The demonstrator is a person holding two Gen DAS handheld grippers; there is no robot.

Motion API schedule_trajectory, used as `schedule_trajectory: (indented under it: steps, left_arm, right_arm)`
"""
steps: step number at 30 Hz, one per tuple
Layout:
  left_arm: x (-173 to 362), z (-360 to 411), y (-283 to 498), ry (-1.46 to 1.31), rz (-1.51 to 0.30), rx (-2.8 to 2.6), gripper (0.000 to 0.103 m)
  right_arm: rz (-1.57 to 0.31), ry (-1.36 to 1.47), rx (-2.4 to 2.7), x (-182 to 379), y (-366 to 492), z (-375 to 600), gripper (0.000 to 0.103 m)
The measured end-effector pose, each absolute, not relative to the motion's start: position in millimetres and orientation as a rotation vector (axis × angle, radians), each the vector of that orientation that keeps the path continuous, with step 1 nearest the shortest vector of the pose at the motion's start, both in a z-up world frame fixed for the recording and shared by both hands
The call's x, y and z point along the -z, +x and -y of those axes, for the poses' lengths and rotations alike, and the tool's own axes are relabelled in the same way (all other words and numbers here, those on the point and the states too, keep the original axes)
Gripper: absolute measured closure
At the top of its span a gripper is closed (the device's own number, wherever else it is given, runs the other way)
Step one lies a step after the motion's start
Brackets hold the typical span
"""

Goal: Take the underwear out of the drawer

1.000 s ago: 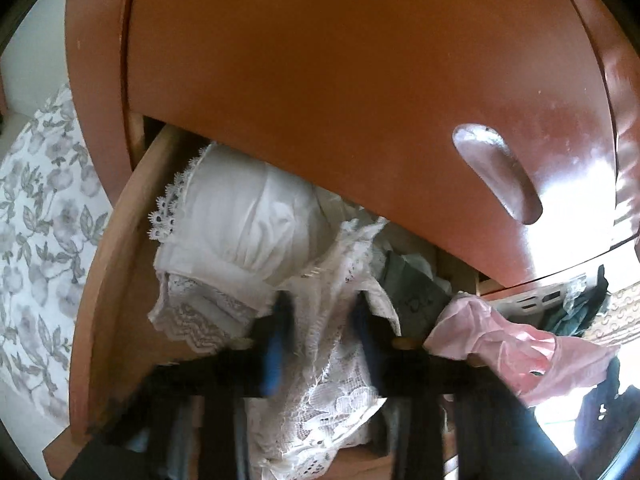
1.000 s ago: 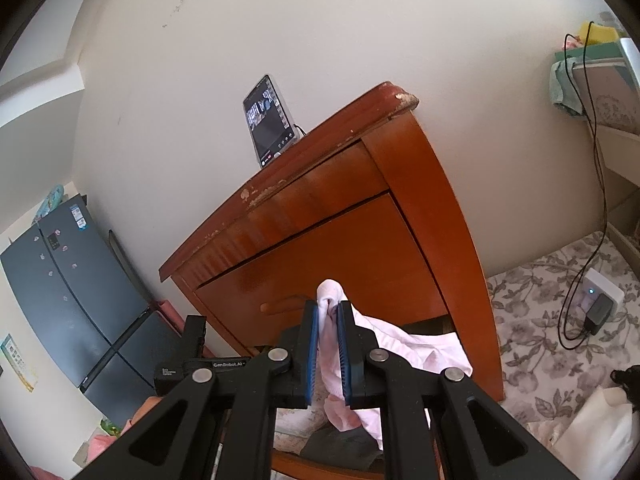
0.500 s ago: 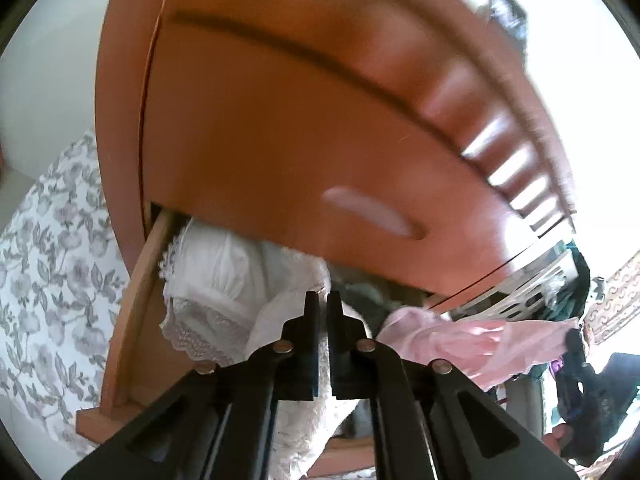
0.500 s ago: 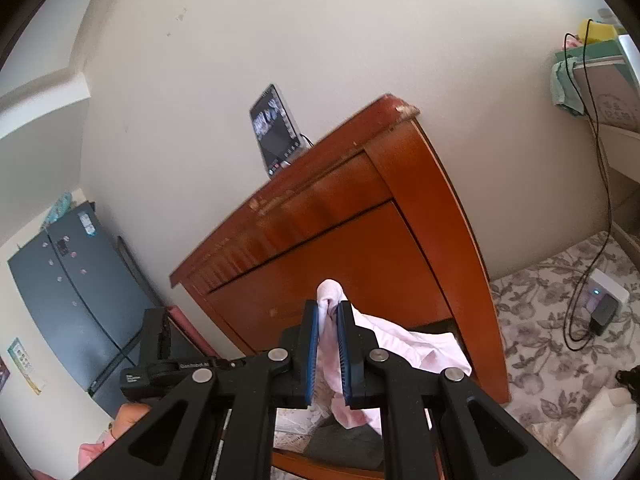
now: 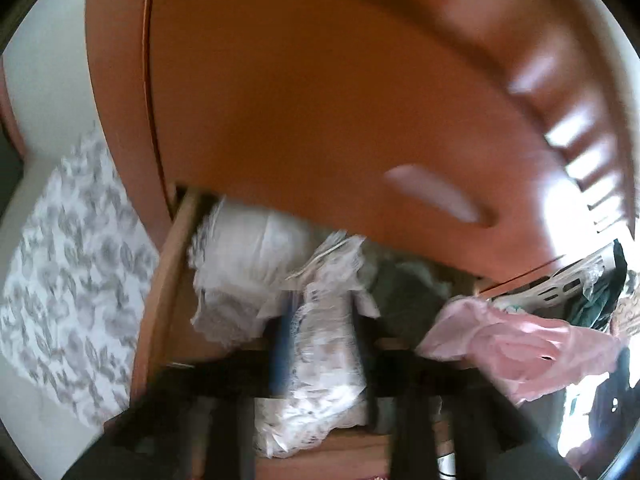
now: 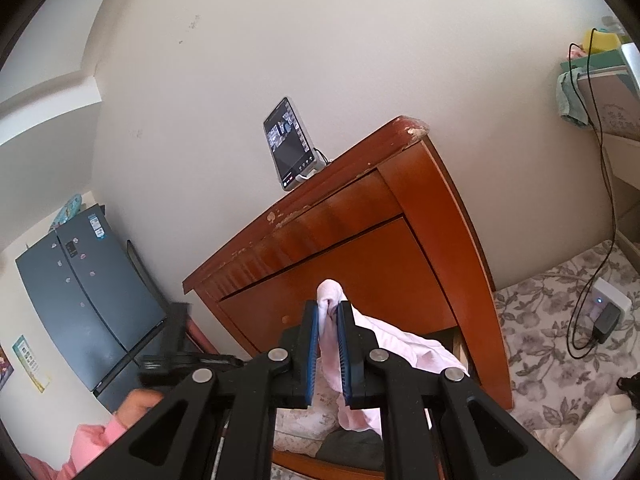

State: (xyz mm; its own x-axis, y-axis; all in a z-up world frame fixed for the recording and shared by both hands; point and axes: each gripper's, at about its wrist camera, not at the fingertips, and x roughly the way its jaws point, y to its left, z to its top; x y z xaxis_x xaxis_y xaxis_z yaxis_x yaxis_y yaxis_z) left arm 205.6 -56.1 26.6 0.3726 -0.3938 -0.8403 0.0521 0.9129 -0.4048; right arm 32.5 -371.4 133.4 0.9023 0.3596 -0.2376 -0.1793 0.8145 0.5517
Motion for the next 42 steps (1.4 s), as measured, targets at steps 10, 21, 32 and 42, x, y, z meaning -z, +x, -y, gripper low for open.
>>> schedule_trajectory:
  steps: [10, 21, 32, 42]
  left_arm:
    - [6.1, 76.2, 206.4, -0.254, -1.332, 0.431, 0.021]
    - [29.0, 101.3, 206.5, -0.032, -1.458, 0.408, 0.011]
    - [48.4, 131.2, 197.6, 0.106, -1.548, 0.397, 0.011]
    - [31.7, 120.0, 172.2, 0.019, -1.411, 0.421, 0.063]
  right_arm:
    - [-0.349, 0.553, -0.29, -131.1, 34.0, 371.9, 0.093]
    - [-0.353, 0.548, -0.291, -130.7, 36.2, 369.9, 0.093]
    - [-0.359, 0.546, -0.297, -130.0, 37.6, 369.7, 0.093]
    - [-0.363, 0.551, -0.294, -128.4, 37.4, 371.7, 0.093]
